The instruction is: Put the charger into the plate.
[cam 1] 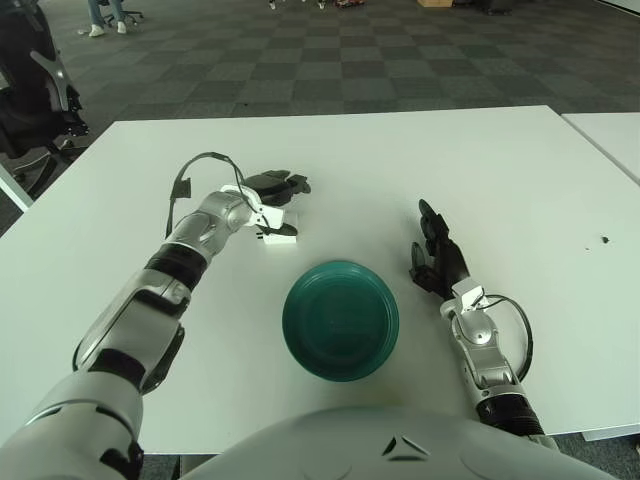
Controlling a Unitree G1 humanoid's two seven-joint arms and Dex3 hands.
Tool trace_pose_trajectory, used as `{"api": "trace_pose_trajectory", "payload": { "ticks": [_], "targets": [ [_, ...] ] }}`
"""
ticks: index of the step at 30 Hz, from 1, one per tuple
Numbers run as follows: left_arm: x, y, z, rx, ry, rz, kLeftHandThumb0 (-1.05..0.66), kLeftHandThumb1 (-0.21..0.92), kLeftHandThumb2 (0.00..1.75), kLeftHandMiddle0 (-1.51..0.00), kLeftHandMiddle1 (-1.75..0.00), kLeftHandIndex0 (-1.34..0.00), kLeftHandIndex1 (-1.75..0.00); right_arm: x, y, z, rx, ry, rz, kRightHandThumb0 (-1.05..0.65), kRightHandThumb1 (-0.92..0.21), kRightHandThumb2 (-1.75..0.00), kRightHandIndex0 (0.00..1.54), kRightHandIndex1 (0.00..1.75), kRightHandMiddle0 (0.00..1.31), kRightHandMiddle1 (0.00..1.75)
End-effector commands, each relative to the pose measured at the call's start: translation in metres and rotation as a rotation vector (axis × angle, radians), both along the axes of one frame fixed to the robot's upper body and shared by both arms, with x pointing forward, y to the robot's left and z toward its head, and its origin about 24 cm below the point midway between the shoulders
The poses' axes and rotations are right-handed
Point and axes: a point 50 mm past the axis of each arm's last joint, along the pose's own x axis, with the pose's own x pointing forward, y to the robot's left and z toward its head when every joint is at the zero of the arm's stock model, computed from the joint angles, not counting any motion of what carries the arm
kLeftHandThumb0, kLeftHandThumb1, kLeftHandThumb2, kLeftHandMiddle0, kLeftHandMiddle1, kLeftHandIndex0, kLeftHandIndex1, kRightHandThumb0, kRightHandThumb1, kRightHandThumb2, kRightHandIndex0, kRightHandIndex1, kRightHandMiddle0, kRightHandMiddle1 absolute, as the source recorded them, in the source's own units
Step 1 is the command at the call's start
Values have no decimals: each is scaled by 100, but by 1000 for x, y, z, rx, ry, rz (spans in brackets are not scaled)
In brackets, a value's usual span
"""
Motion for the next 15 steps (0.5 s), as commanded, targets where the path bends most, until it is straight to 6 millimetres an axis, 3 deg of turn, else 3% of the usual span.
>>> {"api": "trace_pose_trajectory", "payload": {
  "ticks": [1,15],
  "targets": [
    [4,1,-5,27,36,-7,-105,92,54,-14,-3,0,-88,-44,0,-62,2,372,-43,-95,-92,-85,0,0,0,16],
    [-4,15,-31,73,81,27,-105,92,52,-15,-3,0,-89,-43,2,-58,63,357,-62,-98,-92,-87,0,0,0,9]
  ]
}}
